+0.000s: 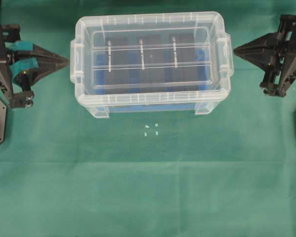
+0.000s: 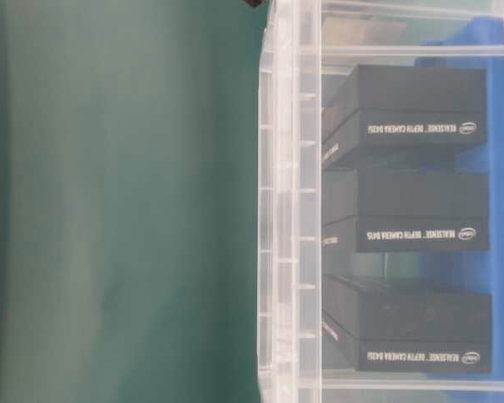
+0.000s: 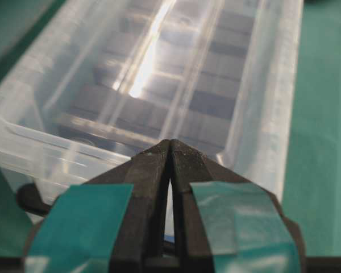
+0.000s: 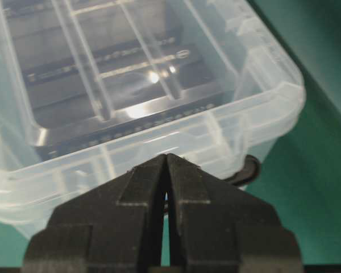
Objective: Clamp the lid of the box with both arms, then lift and open it.
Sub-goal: 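Move both grippers inward toward the left and right ends of the lid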
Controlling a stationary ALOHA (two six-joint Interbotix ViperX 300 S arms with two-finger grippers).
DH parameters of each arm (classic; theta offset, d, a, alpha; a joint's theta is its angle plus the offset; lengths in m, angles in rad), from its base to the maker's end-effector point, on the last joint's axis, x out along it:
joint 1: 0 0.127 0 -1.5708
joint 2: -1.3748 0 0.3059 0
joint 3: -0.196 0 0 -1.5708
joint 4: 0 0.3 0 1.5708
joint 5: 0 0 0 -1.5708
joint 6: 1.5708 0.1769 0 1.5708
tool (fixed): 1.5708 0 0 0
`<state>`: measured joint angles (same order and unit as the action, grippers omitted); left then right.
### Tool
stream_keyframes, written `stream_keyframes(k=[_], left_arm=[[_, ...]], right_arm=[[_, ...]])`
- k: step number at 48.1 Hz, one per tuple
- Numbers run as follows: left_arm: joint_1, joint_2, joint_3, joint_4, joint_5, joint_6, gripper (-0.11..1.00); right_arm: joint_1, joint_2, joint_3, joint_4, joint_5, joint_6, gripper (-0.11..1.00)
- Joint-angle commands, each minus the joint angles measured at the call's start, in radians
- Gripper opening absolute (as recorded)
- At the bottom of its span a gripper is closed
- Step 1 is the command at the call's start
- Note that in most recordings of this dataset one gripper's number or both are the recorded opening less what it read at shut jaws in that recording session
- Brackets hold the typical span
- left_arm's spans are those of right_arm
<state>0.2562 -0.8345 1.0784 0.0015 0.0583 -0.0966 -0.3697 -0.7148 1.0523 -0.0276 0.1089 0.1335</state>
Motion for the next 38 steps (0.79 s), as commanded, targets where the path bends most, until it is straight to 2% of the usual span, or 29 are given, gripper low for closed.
stream_keyframes(k=[1,6,9,14,20,25,28,32,38], left_arm=[[-0.018,0.005,-0.026,0.002,0.005,-0.003,0.02],[-0.028,0.006,-0.028,0.000,0.012,-0.008,0.03],[-0.028,0.006,-0.029,-0.003,0.011,-0.014,0.09],[-0.012,0.006,-0.035,-0.003,0.011,-0.061,0.31],[0.021,0.008,-0.037,-0.003,0.023,-0.130,0.69],[0.041,0.014,-0.038,-0.002,0.051,-0.158,0.93],[0.048,0.023,-0.041,-0.002,0.054,-0.169,0.99],[0.048,0.038,-0.051,-0.003,0.055,-0.193,0.97],[0.046,0.071,-0.084,-0.003,0.071,-0.275,0.97]], right_arm=[[0.008,-0.011,-0.028,-0.005,-0.003,0.000,0.00],[0.008,-0.015,-0.028,-0.005,-0.005,0.003,0.01],[0.008,-0.012,-0.029,-0.005,-0.008,0.012,0.04],[0.008,-0.006,-0.034,0.002,-0.009,0.028,0.27],[0.008,0.012,-0.044,0.014,-0.009,0.060,0.64],[0.008,0.028,-0.058,0.014,-0.009,0.092,0.89],[0.008,0.038,-0.066,0.014,-0.009,0.109,0.88],[0.008,0.057,-0.081,0.014,-0.009,0.141,0.86],[0.002,0.087,-0.109,0.018,0.003,0.224,0.86]])
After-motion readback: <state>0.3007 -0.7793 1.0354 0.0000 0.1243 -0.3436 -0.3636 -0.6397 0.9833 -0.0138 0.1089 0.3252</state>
